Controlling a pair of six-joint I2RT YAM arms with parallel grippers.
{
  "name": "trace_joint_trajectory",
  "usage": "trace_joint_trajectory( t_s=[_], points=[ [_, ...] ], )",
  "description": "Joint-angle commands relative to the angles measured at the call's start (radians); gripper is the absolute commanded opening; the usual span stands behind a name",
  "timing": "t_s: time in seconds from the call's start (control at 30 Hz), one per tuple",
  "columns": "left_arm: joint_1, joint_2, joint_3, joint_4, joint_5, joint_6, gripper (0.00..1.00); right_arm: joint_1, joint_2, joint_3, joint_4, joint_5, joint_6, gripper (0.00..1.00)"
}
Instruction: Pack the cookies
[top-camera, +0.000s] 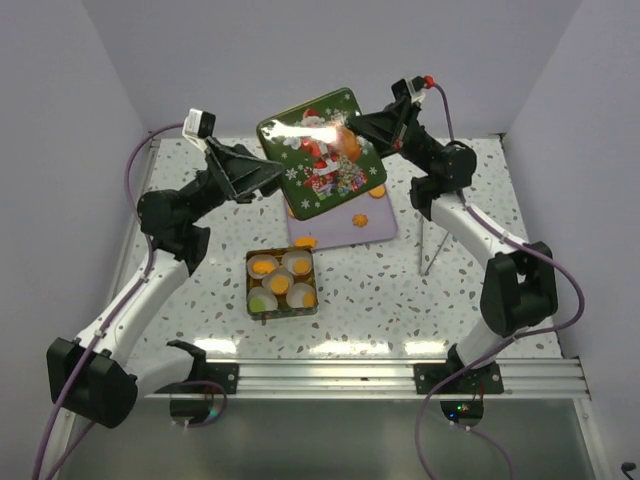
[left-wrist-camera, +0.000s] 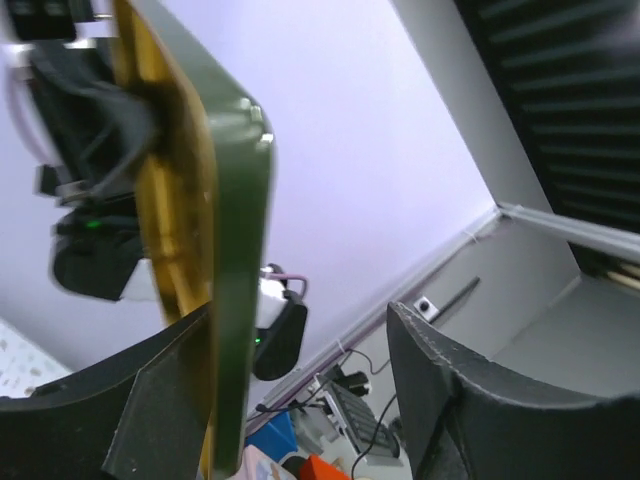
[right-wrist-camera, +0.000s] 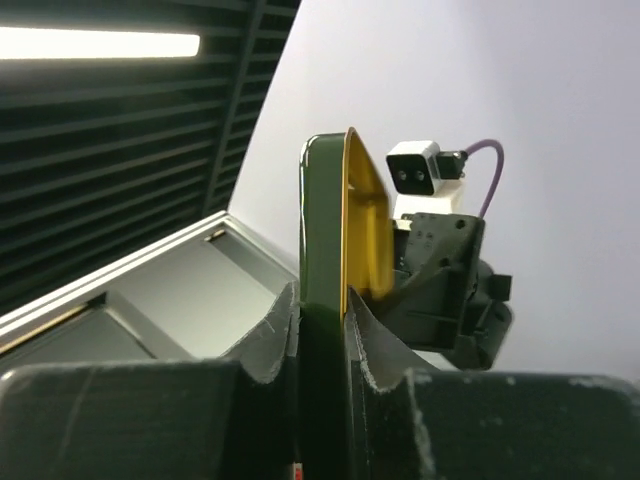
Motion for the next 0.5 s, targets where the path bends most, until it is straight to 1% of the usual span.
trace_joint_trajectory(
  t_s=[0.0, 0.03, 0.07, 0.1, 0.13, 0.17, 0.2, 0.23, 0.27, 0.3, 0.33, 0.37, 0.4, 0.43, 0.47],
  points=[
    [0.041, -0.079, -0.048, -0.282, 0.024, 0.129, 0.71, -0.032, -0.063, -0.050, 0.278, 0.008, 0.239, 0.00],
    [0.049, -0.093, -0.060, -0.323, 0.027, 0.156, 0.71, -0.037, -0.069, -0.066, 0.268, 0.008, 0.230, 0.00],
    [0.055, -0.124, -0.074, -0.369, 0.023, 0.219, 0.71, -0.040, -0.076, -0.085, 0.228, 0.002, 0.195, 0.00],
    [0.071, -0.141, -0.080, -0.523, 0.017, 0.259, 0.71, -0.048, -0.099, -0.130, 0.199, -0.005, 0.169, 0.00],
    [0.080, -0.156, -0.083, -0.591, 0.011, 0.297, 0.72, -0.048, -0.113, -0.157, 0.162, -0.027, 0.135, 0.00],
    [0.089, -0.184, -0.091, -0.651, -0.003, 0.368, 0.73, -0.046, -0.129, -0.184, 0.075, -0.033, 0.059, 0.00],
    [0.106, -0.195, -0.091, -0.806, -0.012, 0.405, 0.73, -0.046, -0.168, -0.245, 0.023, -0.039, 0.017, 0.00],
    [0.117, -0.205, -0.092, -0.875, -0.022, 0.439, 0.73, -0.048, -0.187, -0.279, -0.028, -0.033, -0.022, 0.00],
    [0.126, -0.222, -0.097, -0.939, -0.050, 0.504, 0.73, -0.048, -0.210, -0.312, -0.121, -0.025, -0.093, 0.00],
    [0.140, -0.225, -0.091, -1.113, -0.074, 0.543, 0.73, -0.046, -0.228, -0.375, -0.166, -0.021, -0.125, 0.00],
    [0.146, -0.227, -0.086, -1.192, -0.100, 0.580, 0.74, -0.046, -0.265, -0.403, -0.211, -0.009, -0.156, 0.00],
    [0.149, -0.225, -0.082, -1.263, -0.164, 0.650, 0.74, -0.046, -0.283, -0.431, -0.286, 0.001, -0.209, 0.00],
    [0.152, -0.221, -0.068, -1.403, -0.196, 0.686, 0.74, -0.046, -0.300, -0.484, -0.318, 0.010, -0.236, 0.00],
    [0.152, -0.207, -0.059, -1.470, -0.274, 0.721, 0.74, -0.045, -0.338, -0.512, -0.349, 0.027, -0.254, 0.00],
    [0.152, -0.199, -0.051, -1.533, -0.316, 0.785, 0.73, -0.043, -0.356, -0.541, -0.395, 0.066, -0.270, 0.00]
  ],
)
